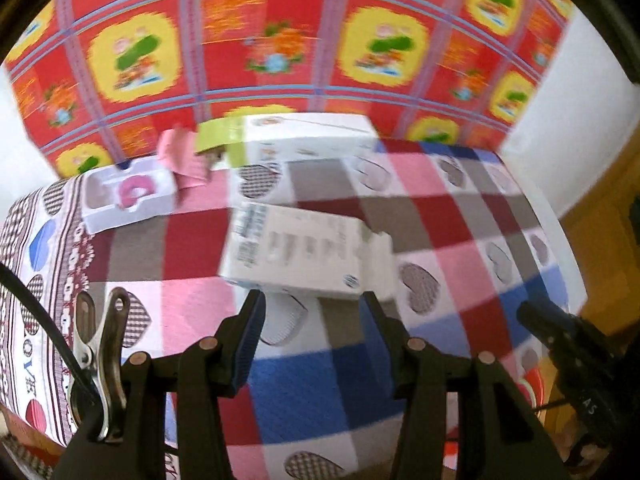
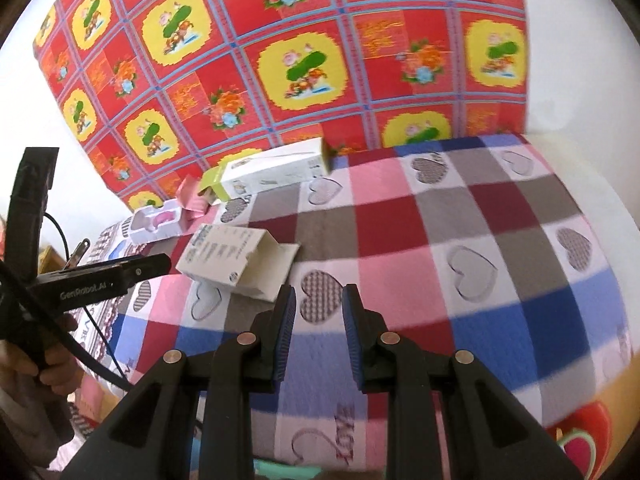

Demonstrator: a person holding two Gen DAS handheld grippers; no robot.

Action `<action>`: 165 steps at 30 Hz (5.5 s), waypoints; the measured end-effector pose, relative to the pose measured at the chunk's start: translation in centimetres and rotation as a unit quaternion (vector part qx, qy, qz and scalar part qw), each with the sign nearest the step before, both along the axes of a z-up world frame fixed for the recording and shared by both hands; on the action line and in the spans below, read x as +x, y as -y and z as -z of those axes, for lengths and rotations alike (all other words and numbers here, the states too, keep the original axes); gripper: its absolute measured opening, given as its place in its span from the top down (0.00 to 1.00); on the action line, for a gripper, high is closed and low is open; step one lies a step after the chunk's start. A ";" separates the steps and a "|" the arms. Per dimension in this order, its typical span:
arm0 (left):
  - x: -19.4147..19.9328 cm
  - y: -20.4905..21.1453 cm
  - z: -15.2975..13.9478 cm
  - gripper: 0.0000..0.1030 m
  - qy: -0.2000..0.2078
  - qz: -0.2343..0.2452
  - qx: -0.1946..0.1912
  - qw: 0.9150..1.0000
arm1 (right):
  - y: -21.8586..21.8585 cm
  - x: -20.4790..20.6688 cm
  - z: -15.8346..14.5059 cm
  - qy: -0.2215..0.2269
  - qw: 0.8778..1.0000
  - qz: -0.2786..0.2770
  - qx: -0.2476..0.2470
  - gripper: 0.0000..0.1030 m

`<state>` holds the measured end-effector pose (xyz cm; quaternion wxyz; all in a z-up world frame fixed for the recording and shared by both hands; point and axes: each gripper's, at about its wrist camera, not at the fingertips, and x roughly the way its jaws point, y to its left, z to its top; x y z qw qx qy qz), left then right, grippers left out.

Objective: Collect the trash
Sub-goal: 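Lower both open tools toward the white instruction sheet on the blanket, then close both tools on the white instruction sheet, then lift the white sheet with both tools and carry it to the red bucket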

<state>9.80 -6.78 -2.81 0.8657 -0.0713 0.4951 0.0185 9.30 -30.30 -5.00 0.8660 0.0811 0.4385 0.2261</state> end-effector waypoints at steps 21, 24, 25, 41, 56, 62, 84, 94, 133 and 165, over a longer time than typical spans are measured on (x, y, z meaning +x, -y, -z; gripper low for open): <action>4.9 -12.6 1.6 0.51 -0.023 -0.183 0.023 0.983 | -6.2 6.7 3.3 -0.047 0.994 -0.098 0.035 0.76; 5.5 -13.5 1.7 0.51 -0.028 -0.187 0.018 0.982 | -6.8 6.8 3.6 -0.055 0.992 -0.102 0.040 0.76; 5.5 -13.6 1.8 0.51 -0.029 -0.186 0.012 0.982 | -7.0 6.9 3.6 -0.058 0.992 -0.103 0.041 0.76; 5.4 -7.9 5.7 0.51 -0.070 -0.082 -0.039 0.993 | -9.4 9.7 5.8 -0.071 0.991 -0.110 -0.004 0.71; 6.9 -7.6 7.3 0.44 -0.072 -0.074 -0.053 0.993 | -8.9 10.7 7.9 -0.131 0.985 -0.110 -0.014 0.71; 7.8 -6.6 8.3 0.38 -0.080 -0.048 -0.090 0.992 | -9.7 10.8 8.5 -0.149 0.980 -0.130 0.022 0.71; 6.7 -5.1 8.1 0.35 -0.064 -0.043 -0.081 0.994 | -9.4 10.7 8.3 -0.131 0.982 -0.135 0.021 0.80; 5.6 -3.9 7.1 0.41 -0.059 -0.001 -0.081 0.995 | -7.5 8.8 7.5 -0.129 0.987 -0.089 0.016 0.81; -0.8 6.0 4.5 0.42 -0.049 0.197 -0.074 0.976 | 2.6 -4.2 4.3 -0.095 0.986 0.132 0.017 0.80; -5.5 21.6 3.9 0.43 -0.058 0.360 -0.058 0.929 | 16.0 -15.0 4.0 -0.099 0.944 0.313 0.015 0.80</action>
